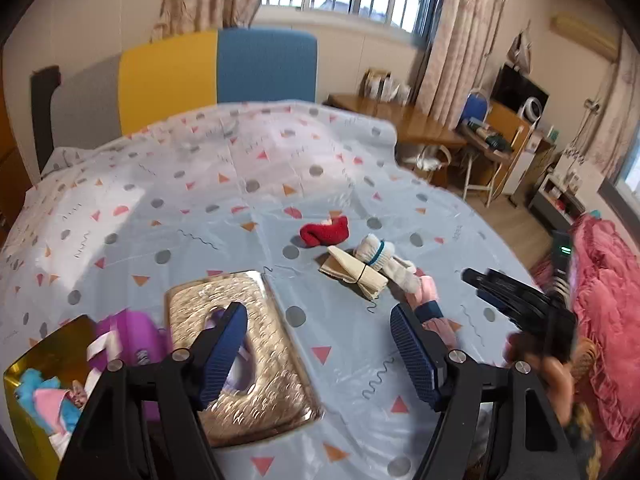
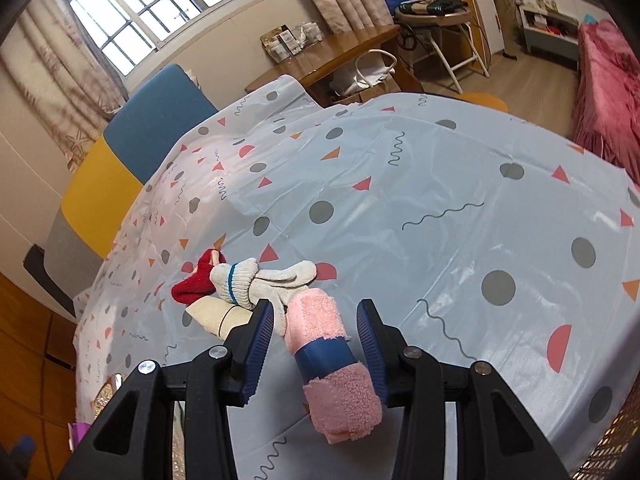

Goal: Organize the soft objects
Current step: 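Move both tools back over the socks and cloth bundle, then grasp the red sock with the left tool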

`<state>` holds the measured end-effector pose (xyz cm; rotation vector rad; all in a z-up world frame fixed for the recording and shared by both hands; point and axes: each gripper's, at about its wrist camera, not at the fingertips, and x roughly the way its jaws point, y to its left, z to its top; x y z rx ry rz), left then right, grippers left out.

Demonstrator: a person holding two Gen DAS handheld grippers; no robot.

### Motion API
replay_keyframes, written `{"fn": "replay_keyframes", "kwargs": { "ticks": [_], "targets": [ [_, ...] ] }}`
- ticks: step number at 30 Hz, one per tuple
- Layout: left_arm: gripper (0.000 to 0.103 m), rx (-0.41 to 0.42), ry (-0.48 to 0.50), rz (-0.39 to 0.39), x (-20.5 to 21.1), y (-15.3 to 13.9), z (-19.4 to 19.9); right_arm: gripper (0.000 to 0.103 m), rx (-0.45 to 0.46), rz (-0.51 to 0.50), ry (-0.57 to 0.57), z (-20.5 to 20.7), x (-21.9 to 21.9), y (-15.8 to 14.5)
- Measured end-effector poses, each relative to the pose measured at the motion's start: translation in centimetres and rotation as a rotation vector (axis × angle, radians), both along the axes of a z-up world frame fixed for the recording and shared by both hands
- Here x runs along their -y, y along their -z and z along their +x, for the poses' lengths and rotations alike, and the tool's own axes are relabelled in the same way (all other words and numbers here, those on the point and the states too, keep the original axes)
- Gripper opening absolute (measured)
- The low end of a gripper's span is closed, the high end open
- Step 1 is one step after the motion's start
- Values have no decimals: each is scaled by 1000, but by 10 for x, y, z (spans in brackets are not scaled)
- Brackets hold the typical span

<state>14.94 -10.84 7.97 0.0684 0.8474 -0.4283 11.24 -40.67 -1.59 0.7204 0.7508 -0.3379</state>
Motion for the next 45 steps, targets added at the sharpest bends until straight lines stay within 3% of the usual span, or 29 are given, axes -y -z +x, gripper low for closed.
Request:
{"fn": "replay_keyframes", "kwargs": {
  "ticks": [11,13,17,22,29,34,35,36,37,42,45],
  "targets": [
    [75,-146,-73,95,62,55,105,44,33,91,-36,0,3,3],
    [75,-138,-86,145,74,65,124,44,38,107,-42,0,3,3],
    [75,-120,-42,344,105,99,156,44,57,149,-65,1,3,4],
    [76,-167,-57,324,119,123,187,44,81,198,-90,0,3,5],
    [83,-150,21,389,152,147,212,45,94,262,-112,2,4,10],
    [82,-144,12,400,158,161,227,45,104,276,-124,3,3,10],
    [71,-161,18,391,157,167,230,45,104,277,-128,3,2,11],
    [48,-177,23,388,157,170,231,45,104,278,-129,3,2,11],
    [43,-207,22,396,156,176,232,45,104,278,-129,3,2,12],
    [24,-202,29,366,150,172,220,45,114,266,-102,0,6,11],
    [23,-243,-19,312,135,163,213,45,127,266,-58,-5,13,11]
  ]
}}
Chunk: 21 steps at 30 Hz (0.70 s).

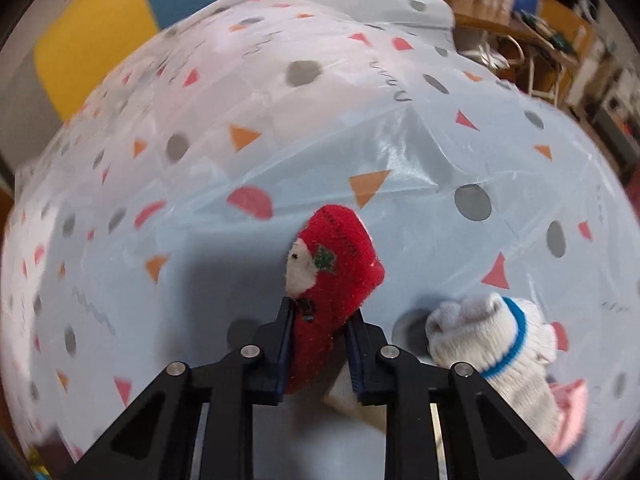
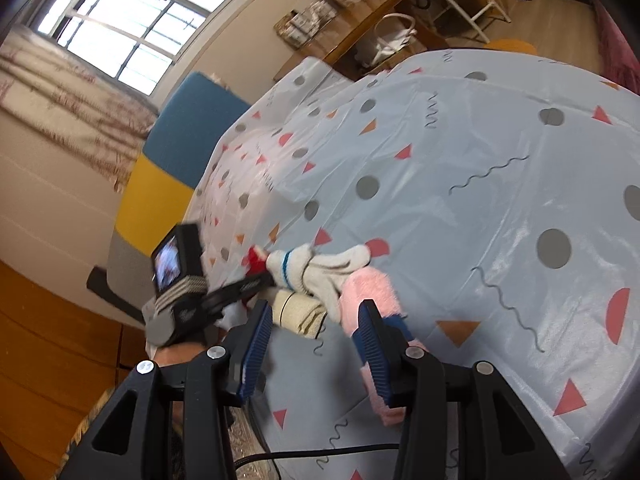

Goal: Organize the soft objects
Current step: 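Grasp the red sock with the left tool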

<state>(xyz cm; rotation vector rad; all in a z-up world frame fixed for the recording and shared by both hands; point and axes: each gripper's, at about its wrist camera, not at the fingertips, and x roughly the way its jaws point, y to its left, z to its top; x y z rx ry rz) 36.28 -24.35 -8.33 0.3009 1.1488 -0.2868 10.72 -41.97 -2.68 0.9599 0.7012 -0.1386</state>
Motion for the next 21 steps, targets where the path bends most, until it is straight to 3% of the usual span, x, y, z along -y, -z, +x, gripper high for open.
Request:
{"fn": "replay_keyframes", "kwargs": {
  "ticks": [8,12,18,21],
  "targets": [
    [23,-40,-32,-69,-24,-34,-40,45,-46,17,-16,5,0,9],
    [23,-9,-15,-106,-29,-67,-68,45,-81,-15,-54,11,-7,12],
    [23,56,22,-189,-49,-118,-106,45,-129,-120,-193,27,-34,11],
    [23,77,43,-222,-62,-137,-126,45,-174,-229,-326,46,-66,12]
  ]
}}
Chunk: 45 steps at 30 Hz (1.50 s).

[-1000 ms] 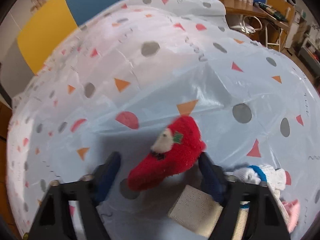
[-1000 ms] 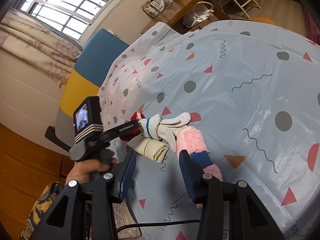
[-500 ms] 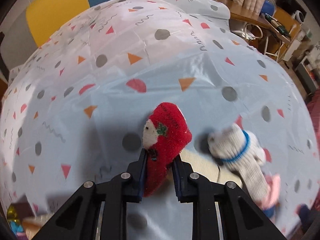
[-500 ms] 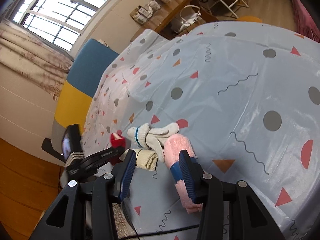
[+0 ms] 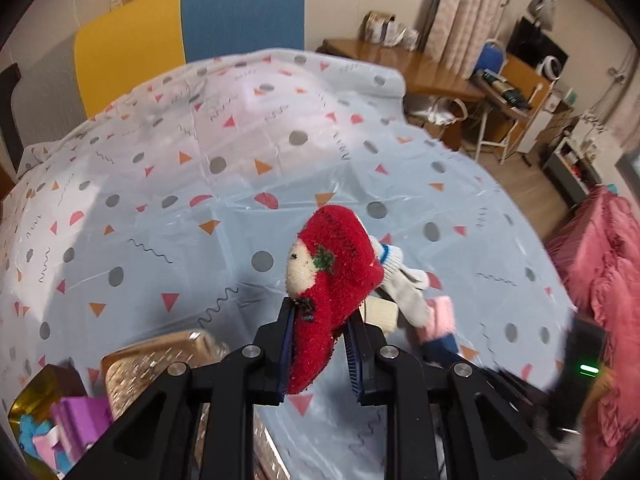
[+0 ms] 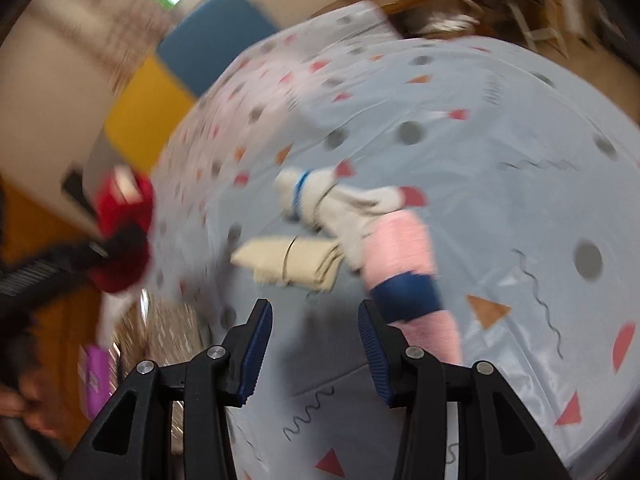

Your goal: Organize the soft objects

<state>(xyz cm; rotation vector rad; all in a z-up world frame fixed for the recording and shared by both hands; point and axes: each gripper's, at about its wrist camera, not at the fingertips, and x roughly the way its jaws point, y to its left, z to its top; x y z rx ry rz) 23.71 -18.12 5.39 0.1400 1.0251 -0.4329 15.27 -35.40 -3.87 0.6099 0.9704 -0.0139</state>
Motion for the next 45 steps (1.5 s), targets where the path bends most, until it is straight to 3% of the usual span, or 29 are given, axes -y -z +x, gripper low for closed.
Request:
{"fn": "replay_keyframes", "kwargs": {
  "ticks": [4,8,11,15,20,25,29,35,40,45],
  "targets": [
    [23,-8,3,-15,-14,-7,-4,45,-22,-212,-171,29,-39,-3],
    [23,-12,-46,-60,-41,-18,3,45,-33,-515,-327,63,-75,6],
    [23,12,-84,-81,-68,-33,4,45,-65,-645,-414,82,-92,20],
    [23,47,-130,-111,-108,-54,1,50,-102,-745,-490,101,-107,42],
    [23,95,-186,-158,-163,-77,-13,53,-95,-737,-473,109,-105,50],
    [23,129,-236,-219,-212,-88,-37,49,-117,-711,-480,105,-110,47],
    [24,158,-285,-255,-248,-88,-59,49,-138,-694,-517,88,-122,46],
    [24,176,-384,-315,-303,-72,-95,49,-169,-775,-521,56,-143,52],
    [24,226,-468,-265,-337,-49,-128,49,-180,-765,-484,40,-143,51],
    [24,271,-570,-143,-366,-11,-162,48,-89,-826,-447,27,-145,55]
  ]
}}
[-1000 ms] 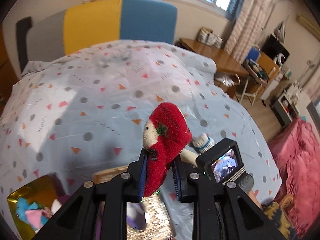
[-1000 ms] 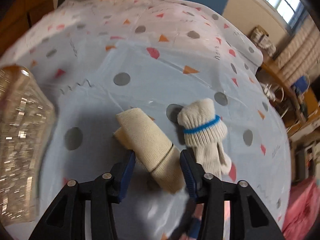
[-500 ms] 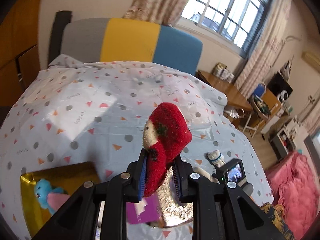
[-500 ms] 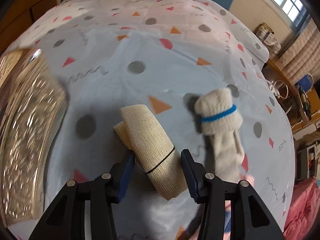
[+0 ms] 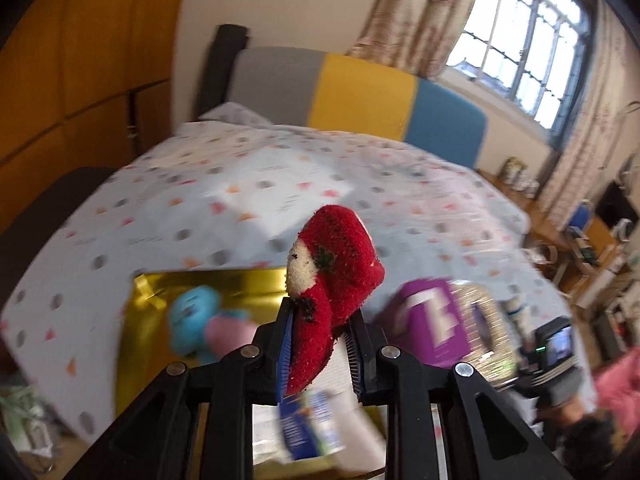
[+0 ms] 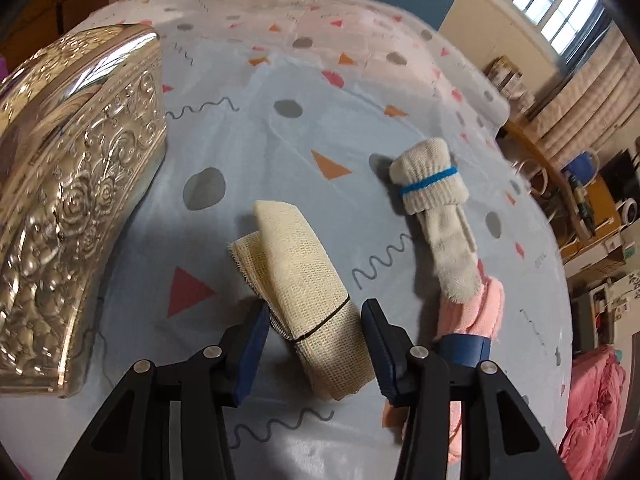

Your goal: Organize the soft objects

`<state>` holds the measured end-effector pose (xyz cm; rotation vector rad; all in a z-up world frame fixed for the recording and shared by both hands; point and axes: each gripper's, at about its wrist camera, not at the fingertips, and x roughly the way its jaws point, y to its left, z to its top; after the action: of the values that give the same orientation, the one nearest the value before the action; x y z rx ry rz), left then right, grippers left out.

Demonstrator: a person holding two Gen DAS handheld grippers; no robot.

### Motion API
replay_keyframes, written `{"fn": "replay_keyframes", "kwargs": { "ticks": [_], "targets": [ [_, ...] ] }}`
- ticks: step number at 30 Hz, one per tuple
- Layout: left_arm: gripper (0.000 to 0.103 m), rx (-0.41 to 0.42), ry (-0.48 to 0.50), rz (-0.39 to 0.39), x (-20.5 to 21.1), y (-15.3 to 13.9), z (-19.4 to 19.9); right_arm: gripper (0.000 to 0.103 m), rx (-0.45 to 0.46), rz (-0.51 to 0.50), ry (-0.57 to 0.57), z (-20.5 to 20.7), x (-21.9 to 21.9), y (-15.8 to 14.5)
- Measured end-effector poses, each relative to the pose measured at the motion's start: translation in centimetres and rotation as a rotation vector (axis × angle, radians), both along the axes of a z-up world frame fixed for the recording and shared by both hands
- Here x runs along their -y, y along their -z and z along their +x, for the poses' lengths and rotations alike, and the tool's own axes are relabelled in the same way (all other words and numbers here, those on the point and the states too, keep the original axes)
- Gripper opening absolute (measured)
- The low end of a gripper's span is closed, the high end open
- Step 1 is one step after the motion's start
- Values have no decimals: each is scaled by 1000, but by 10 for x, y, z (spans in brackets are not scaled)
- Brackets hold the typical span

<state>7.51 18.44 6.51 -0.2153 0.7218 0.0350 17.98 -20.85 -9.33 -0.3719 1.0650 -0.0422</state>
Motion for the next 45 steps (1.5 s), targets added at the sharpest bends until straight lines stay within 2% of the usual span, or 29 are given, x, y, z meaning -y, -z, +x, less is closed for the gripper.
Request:
{"fn": "replay_keyframes", "kwargs": {
  "ticks": [3,8,13,19,26,31,34,36,41,43,45],
  "targets": [
    [25,-20,-66,30,-17,25,-15,48,28,-42,-14,-2,-5,2],
    [25,-59,-107,52,-32,56,-34,50,42,-42,6,-4,-6,3],
    [26,-55,-118,88,-34,67,-41,51,63,-28,22,-2,-5,4],
    [26,-68,-124,89,-35,75,-41,51,87,-62,6,-4,-8,6],
    [28,-114,-142,73,-44,92,-37,46,108,-105,-47,-8,-15,9],
    [28,-168,-177,55,-61,109,-35,46,98,-88,-36,-6,-12,8],
    [28,-213,-190,14,-75,117,-30,46,92,-74,-23,-5,-11,6],
    [28,-235,-185,-56,-84,120,-26,46,91,-77,-23,-3,-11,7],
    [30,-254,-194,-67,-92,121,-8,46,88,-74,-19,-2,-11,7],
    [32,-268,-218,-75,-100,124,2,46,87,-75,-20,-2,-11,7],
    [53,-290,-249,-66,-106,126,11,46,87,-78,-20,-2,-12,7]
  ]
}}
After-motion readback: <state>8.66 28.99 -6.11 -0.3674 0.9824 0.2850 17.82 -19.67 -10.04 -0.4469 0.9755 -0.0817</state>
